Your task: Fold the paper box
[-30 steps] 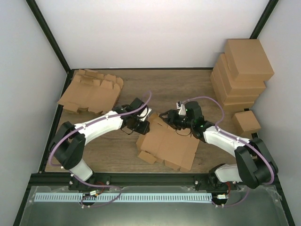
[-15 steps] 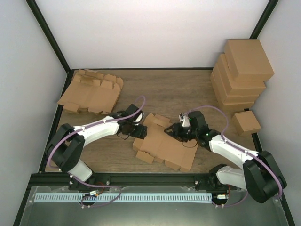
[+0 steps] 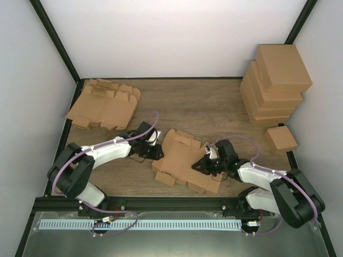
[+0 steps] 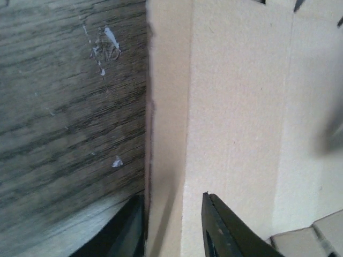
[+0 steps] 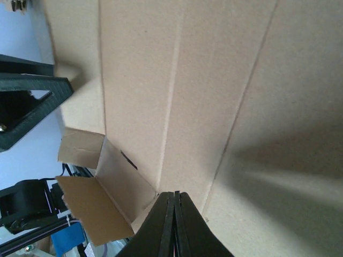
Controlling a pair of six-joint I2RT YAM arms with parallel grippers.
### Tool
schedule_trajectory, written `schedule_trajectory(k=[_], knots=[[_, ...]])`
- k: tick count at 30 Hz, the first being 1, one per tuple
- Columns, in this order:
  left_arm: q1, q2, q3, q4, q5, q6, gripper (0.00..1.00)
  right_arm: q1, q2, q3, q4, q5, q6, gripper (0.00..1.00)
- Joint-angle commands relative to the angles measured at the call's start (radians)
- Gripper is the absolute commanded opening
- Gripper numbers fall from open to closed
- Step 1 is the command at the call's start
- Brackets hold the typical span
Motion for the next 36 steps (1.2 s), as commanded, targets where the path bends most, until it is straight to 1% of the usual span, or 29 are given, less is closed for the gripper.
schedule_trajectory(k=[1,2,5,6,8,10,11,13,14,15,16,18,19,20,22,26,32,36], knots=[[0.002,-0.009,-0.012,0.046,0.052,0.014,0.22,-0.002,0.037,-0.015,0.074,-0.015,0.001,0.01],[0.002,-0.016,-0.012,0.047,0.050,0.019,0.16,-0.001,0.047,-0.019,0.084,-0.014,0.001,0.01],[0.001,-0.032,0.001,0.022,0.019,0.045,0.06,-0.001,0.094,-0.029,0.127,-0.030,0.010,0.01],[-0.002,-0.035,0.014,-0.002,0.002,0.056,0.04,-0.001,0.104,-0.029,0.143,-0.041,0.017,0.01],[-0.019,-0.037,0.072,-0.068,-0.053,0.085,0.04,-0.001,0.113,-0.022,0.169,-0.062,0.026,0.01],[-0.057,-0.040,0.139,-0.140,-0.146,0.122,0.04,-0.002,0.104,-0.001,0.175,-0.072,0.040,0.01],[-0.080,-0.042,0.173,-0.177,-0.207,0.134,0.04,-0.001,0.095,0.016,0.172,-0.074,0.046,0.03],[-0.123,-0.038,0.228,-0.234,-0.321,0.154,0.04,-0.001,0.074,0.055,0.153,-0.067,0.065,0.09],[-0.143,-0.034,0.250,-0.258,-0.374,0.161,0.04,-0.001,0.061,0.079,0.141,-0.061,0.074,0.14],[-0.161,-0.030,0.266,-0.278,-0.421,0.168,0.04,0.000,0.053,0.113,0.132,-0.054,0.085,0.25],[-0.180,-0.024,0.284,-0.298,-0.471,0.171,0.04,0.000,0.043,0.134,0.126,-0.045,0.096,0.31],[-0.219,-0.014,0.308,-0.324,-0.560,0.177,0.04,-0.002,0.023,0.180,0.114,-0.022,0.125,0.40],[-0.251,-0.010,0.319,-0.338,-0.615,0.179,0.04,-0.001,0.017,0.201,0.113,-0.008,0.139,0.42],[-0.270,-0.007,0.328,-0.346,-0.651,0.180,0.04,0.000,0.011,0.222,0.115,0.005,0.152,0.46],[-0.308,0.001,0.345,-0.361,-0.714,0.180,0.04,0.000,0.006,0.260,0.117,0.032,0.182,0.49],[-0.359,0.003,0.359,-0.365,-0.789,0.172,0.04,0.000,0.042,0.337,0.080,0.107,0.234,0.50],[-0.406,-0.010,0.357,-0.354,-0.846,0.175,0.04,0.026,0.141,0.448,0.066,0.105,0.247,0.50],[-0.427,-0.008,0.358,-0.355,-0.875,0.175,0.04,0.055,0.181,0.520,0.032,0.135,0.234,0.54]])
